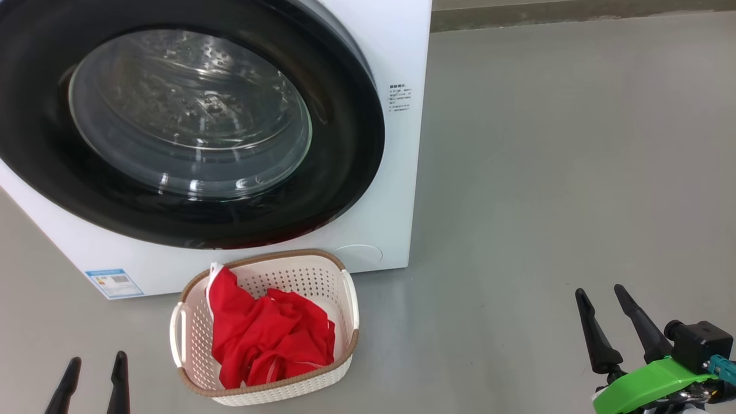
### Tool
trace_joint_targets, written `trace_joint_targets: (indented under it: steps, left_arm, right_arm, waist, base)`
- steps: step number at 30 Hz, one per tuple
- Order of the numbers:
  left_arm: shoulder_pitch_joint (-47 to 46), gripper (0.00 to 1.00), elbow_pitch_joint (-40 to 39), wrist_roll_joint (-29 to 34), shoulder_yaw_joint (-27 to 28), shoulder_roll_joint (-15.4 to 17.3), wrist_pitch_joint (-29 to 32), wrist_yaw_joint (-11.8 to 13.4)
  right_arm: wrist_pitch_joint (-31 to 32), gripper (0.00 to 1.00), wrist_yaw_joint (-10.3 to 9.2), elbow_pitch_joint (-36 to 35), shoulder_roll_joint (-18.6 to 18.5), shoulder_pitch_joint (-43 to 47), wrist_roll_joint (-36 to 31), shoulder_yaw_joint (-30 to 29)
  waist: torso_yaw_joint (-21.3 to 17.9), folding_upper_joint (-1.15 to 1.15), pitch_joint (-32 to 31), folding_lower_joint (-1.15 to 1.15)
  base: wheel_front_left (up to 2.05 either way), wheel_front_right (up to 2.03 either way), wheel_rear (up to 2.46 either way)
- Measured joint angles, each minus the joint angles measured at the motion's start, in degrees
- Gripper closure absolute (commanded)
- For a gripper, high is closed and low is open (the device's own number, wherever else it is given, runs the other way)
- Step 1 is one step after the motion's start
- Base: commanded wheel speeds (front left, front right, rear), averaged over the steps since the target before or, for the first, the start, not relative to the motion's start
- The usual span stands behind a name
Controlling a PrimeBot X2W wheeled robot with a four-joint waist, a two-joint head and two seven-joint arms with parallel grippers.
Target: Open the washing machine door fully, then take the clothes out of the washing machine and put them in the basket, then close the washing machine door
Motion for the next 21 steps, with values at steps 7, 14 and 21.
trace_joint_targets:
  steps: [7,14,21]
  left_arm:
    - [-0.02,0.0,-0.01,-0.01,-0.53,-0.01,0.0,0.0]
    - [0.19,1.0,3.25,-0.04,-1.55,-3.11,0.35,0.01]
    - [0.2,1.0,3.79,-3.32,-1.78,-3.9,1.37,0.01]
  right_arm:
    - [0.0,0.0,0.0,-0.09,0.03,0.03,0.0,-0.35]
    - [0.09,1.0,0.0,3.39,2.02,1.14,-0.01,-0.02]
    - [1.11,1.0,0.0,3.91,2.65,1.88,3.27,-0.21]
  waist:
    - [0.54,0.0,0.06,0.0]
    - [0.68,0.0,0.12,0.0]
    - [0.96,0.0,-0.07,0.03]
  base:
    - [0.0,0.0,0.0]
    - [0.0,0.0,0.0]
    - [0.0,0.0,0.0]
